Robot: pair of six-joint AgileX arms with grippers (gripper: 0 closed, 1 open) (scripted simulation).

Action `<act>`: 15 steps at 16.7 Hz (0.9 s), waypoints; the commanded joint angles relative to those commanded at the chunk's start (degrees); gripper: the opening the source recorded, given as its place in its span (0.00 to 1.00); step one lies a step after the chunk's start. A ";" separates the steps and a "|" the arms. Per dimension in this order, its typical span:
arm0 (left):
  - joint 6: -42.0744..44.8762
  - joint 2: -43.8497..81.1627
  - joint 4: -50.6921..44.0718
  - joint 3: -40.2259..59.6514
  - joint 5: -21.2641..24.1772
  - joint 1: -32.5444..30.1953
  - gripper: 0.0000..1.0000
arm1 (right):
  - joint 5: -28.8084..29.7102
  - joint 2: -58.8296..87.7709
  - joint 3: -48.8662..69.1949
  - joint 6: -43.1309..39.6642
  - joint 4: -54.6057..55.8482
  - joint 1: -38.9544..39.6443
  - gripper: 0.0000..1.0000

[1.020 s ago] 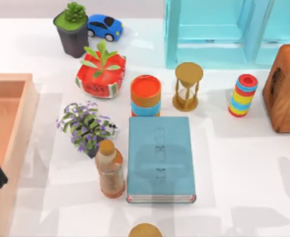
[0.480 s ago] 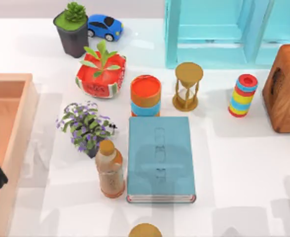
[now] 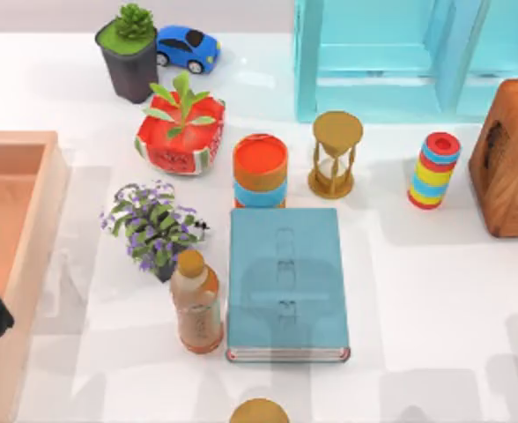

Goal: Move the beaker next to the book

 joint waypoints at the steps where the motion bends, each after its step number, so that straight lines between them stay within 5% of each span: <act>1: 0.00 0.00 0.00 0.00 0.00 0.00 1.00 | 0.00 0.00 0.00 0.00 0.00 0.00 0.62; 9: 0.00 0.00 0.00 0.00 0.00 0.00 1.00 | 0.00 0.00 0.00 0.00 0.00 0.00 0.02; 15: 0.00 0.00 0.00 0.00 0.00 0.00 1.00 | 0.00 0.00 0.00 0.00 0.00 0.00 0.00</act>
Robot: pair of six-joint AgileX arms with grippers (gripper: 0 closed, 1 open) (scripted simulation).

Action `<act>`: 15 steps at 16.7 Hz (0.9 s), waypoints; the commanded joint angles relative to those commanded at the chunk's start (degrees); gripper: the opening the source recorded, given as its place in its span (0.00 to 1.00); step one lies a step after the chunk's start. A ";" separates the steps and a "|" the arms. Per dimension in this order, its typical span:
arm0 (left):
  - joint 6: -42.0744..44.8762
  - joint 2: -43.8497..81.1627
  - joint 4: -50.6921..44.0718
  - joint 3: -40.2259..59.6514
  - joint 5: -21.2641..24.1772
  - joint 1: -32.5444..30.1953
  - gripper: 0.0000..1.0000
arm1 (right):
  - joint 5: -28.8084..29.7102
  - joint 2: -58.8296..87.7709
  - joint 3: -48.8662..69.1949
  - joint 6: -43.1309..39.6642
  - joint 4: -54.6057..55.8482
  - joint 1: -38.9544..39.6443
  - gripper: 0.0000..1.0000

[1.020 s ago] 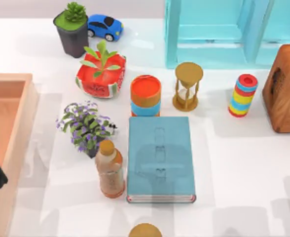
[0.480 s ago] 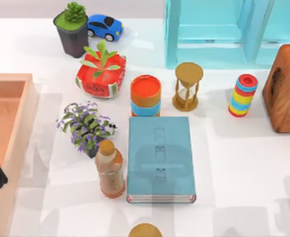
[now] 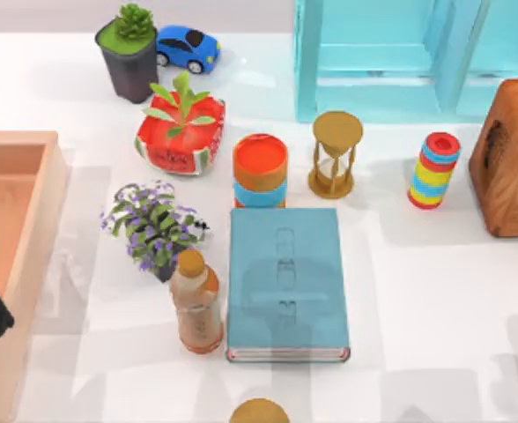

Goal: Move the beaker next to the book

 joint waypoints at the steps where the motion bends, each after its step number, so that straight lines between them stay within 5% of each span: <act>1: 0.00 0.00 0.00 0.00 0.00 0.00 1.00 | 0.00 0.00 0.00 0.00 0.00 0.00 0.00; 15: 0.00 0.00 0.00 0.00 0.00 0.00 1.00 | 0.03 -4.11 9.35 -0.15 -13.44 -0.18 0.00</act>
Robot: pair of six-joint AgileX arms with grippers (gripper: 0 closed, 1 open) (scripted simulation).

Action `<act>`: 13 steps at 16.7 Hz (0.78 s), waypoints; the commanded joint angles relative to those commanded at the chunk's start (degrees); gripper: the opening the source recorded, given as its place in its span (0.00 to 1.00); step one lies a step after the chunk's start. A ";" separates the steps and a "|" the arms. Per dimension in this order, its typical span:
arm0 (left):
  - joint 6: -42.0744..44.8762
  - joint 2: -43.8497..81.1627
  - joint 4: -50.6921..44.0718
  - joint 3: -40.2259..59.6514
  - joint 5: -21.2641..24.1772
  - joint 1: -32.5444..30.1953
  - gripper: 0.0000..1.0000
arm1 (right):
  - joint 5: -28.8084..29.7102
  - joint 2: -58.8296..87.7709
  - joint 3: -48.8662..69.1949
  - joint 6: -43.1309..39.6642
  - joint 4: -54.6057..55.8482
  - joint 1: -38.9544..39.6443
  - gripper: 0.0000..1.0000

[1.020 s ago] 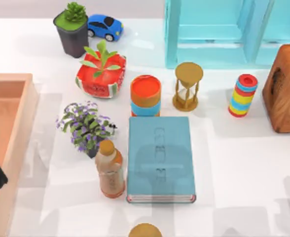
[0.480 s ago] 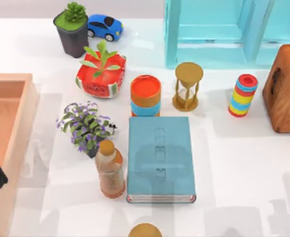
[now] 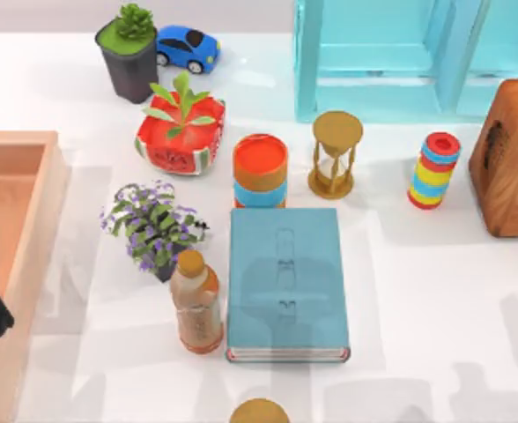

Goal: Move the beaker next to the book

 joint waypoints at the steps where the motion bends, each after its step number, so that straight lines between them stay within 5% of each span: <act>1: 0.00 0.00 0.00 0.00 0.00 0.00 1.00 | 0.00 0.25 -0.19 0.09 0.15 0.05 0.00; 7: 0.00 0.00 0.00 0.00 0.00 0.00 1.00 | 0.12 4.39 4.66 8.90 -1.53 5.07 0.00; 13: 0.00 0.00 0.00 0.00 0.00 0.00 1.00 | 0.33 13.97 16.75 37.01 -4.95 17.15 0.00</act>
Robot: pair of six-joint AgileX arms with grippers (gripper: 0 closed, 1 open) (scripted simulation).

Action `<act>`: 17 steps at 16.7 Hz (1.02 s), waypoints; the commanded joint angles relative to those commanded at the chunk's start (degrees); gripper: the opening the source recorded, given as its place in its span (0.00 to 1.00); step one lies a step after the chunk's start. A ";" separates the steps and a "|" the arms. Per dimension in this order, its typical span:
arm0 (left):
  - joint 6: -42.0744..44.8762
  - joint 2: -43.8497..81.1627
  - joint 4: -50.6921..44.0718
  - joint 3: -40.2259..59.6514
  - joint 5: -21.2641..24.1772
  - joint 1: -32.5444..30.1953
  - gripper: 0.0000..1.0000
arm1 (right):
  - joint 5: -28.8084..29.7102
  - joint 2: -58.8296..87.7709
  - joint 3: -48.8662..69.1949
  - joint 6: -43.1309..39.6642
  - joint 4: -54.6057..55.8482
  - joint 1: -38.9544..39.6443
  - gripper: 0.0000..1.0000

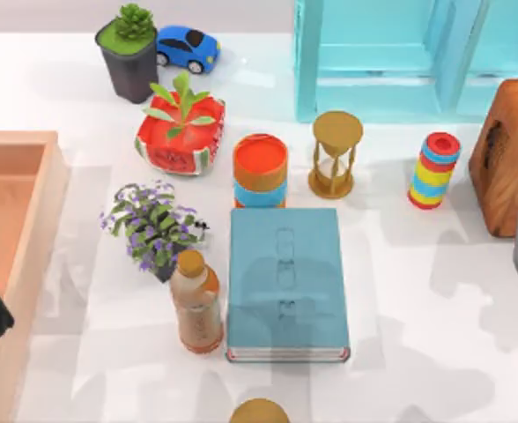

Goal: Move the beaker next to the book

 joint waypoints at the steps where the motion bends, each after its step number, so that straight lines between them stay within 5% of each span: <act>1: 0.00 0.00 0.00 0.00 0.00 0.00 1.00 | 0.00 1.84 2.32 5.44 -0.62 2.05 0.00; 11: 0.00 0.00 0.00 0.00 0.00 0.00 1.00 | -0.84 18.56 24.33 61.06 -5.17 15.55 0.00; 17: 0.00 0.00 0.00 0.00 0.00 0.00 1.00 | -1.50 23.85 32.23 83.37 -5.74 16.89 0.00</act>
